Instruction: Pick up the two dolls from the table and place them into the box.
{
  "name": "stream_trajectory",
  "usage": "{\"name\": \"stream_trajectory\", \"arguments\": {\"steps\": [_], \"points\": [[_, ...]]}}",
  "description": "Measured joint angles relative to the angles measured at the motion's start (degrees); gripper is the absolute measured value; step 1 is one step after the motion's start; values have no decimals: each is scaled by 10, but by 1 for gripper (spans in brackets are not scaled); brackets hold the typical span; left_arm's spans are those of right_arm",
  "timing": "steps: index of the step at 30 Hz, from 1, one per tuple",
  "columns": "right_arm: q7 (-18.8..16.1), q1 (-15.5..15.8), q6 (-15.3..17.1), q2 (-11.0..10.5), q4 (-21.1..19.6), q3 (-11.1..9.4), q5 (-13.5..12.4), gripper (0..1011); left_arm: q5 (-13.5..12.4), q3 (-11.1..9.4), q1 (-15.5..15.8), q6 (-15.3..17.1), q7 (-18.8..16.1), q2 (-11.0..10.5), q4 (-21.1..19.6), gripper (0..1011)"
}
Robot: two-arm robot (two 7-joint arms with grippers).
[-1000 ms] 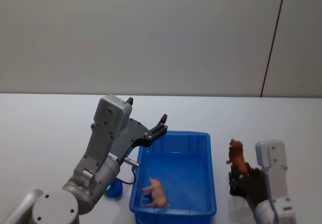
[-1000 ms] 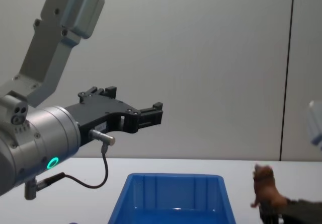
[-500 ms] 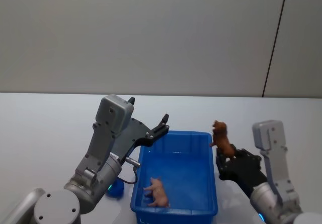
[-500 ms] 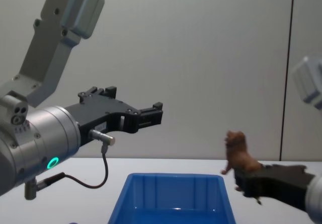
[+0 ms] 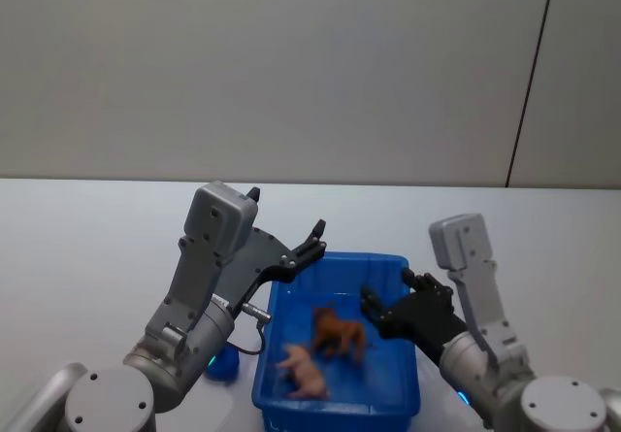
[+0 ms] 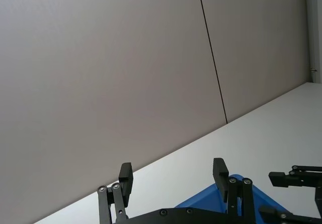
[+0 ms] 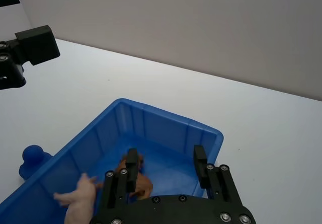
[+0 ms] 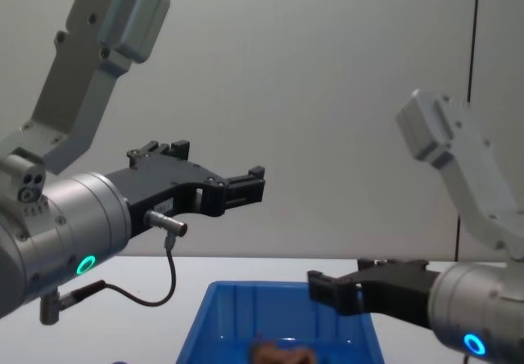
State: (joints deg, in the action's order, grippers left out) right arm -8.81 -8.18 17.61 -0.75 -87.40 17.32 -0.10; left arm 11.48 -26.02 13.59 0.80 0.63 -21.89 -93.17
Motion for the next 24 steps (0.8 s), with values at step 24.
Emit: {"name": "stream_trajectory", "arguments": {"steps": [24], "points": [[103,30,-40,-6,-21,-9,-5,1001,0,0,0,0,0,0,0,1003]]}}
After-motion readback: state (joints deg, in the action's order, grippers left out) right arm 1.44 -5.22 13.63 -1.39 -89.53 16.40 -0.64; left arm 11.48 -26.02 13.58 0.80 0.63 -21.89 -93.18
